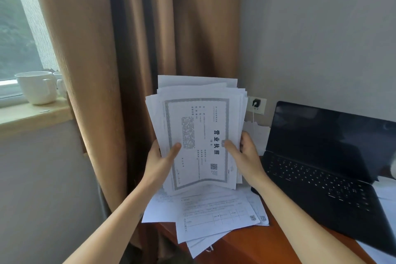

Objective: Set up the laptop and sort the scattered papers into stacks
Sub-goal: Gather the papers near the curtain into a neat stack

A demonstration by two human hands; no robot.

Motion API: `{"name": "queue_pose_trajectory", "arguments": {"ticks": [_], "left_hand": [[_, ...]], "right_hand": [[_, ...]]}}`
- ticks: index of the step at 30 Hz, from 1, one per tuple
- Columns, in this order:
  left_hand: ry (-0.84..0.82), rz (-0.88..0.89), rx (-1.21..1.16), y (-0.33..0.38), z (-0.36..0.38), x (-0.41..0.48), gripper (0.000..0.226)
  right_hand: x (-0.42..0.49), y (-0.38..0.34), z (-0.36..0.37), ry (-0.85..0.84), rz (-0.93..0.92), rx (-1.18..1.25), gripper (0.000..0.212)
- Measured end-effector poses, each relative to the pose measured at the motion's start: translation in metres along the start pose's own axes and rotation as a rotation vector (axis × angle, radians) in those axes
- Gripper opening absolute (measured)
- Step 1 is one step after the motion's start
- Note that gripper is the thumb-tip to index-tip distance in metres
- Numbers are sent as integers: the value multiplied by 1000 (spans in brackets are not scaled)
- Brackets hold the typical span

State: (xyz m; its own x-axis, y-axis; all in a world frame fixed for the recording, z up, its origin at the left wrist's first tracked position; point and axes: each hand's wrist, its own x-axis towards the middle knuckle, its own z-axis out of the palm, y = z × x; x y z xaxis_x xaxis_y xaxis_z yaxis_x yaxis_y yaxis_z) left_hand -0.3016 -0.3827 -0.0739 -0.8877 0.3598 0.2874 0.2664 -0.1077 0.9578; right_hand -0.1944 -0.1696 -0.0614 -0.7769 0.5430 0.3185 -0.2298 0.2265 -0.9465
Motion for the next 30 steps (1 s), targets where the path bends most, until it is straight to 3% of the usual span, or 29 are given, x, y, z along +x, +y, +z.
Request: {"name": "queue_pose_trajectory", "arguments": {"ticks": [4,9,15,26,30], "left_hand": [[6,42,-28,17,-1,11,62],[-39,-7,-50,16,2,8,42],[47,86,-86,35,5,8,61],[184,80,-21,46,12,15,42],[143,15,25,37,5,14,39]], "right_hand": [[8,-13,2,24,-37,59,31],[5,-16,3,24,-72,71,37],[5,-25,6,31,-117,88,44],[10,-26,7,46,-152,63,39],[10,-24,2,29,-128,42,40]]}}
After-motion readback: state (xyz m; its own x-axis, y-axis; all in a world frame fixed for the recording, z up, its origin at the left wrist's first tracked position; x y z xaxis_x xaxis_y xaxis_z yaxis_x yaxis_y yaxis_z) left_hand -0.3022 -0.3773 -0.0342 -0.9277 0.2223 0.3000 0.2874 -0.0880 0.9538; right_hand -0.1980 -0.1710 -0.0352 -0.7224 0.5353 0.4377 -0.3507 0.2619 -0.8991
